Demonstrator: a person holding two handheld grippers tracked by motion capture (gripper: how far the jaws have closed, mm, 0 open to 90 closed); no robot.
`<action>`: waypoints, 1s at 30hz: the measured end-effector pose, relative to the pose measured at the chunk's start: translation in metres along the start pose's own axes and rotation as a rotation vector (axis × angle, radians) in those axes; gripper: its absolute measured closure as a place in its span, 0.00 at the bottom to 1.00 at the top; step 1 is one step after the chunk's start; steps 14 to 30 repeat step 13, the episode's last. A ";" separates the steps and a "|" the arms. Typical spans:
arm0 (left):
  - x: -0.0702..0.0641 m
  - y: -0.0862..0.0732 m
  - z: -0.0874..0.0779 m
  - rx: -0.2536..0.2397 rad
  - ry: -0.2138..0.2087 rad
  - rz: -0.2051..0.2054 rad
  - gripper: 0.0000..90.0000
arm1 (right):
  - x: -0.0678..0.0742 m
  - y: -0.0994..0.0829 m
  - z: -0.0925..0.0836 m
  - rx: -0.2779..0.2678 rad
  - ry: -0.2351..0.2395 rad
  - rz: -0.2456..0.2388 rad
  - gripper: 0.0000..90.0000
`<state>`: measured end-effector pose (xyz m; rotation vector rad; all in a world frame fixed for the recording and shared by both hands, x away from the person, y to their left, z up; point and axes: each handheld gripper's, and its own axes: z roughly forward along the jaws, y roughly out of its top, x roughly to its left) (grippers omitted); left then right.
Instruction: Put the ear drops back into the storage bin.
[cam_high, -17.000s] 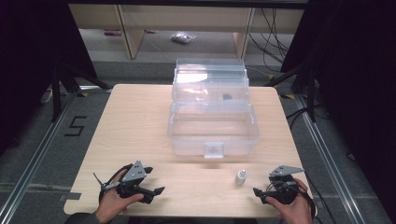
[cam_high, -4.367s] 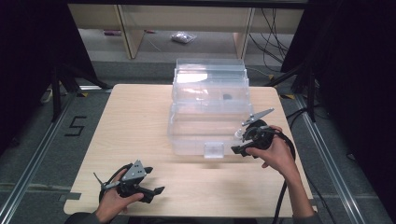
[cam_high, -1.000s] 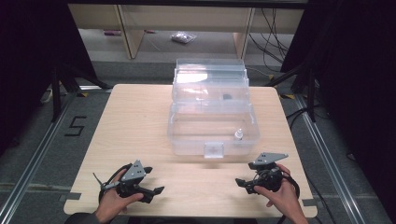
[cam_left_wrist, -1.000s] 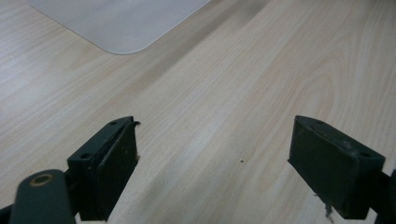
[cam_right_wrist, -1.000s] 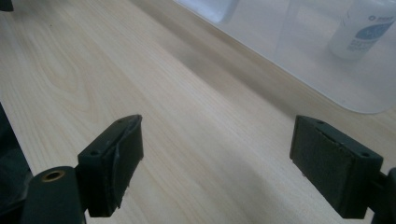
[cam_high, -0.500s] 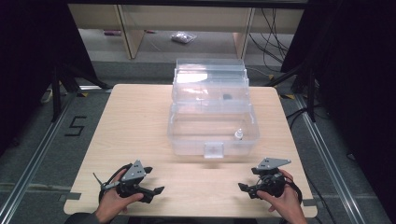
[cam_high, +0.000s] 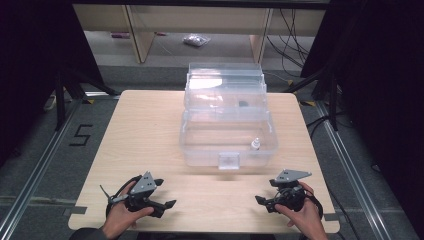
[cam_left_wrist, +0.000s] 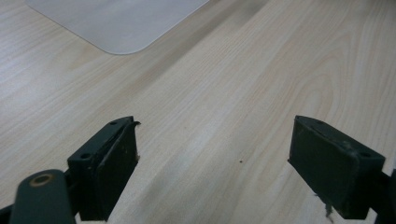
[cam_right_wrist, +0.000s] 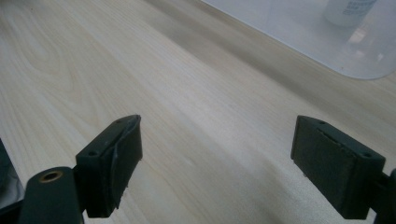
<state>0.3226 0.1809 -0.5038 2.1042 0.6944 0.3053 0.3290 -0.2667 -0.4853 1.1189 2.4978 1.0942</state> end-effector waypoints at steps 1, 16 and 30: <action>0.000 0.000 0.000 0.000 0.000 0.001 0.16 | 0.000 0.000 -0.001 0.013 -0.002 -0.007 0.19; 0.000 0.000 0.000 0.004 0.001 0.003 0.17 | 0.000 0.000 0.001 0.008 0.000 -0.012 0.19; 0.000 0.000 0.000 0.004 0.001 0.003 0.17 | 0.000 0.000 0.001 0.008 0.000 -0.012 0.19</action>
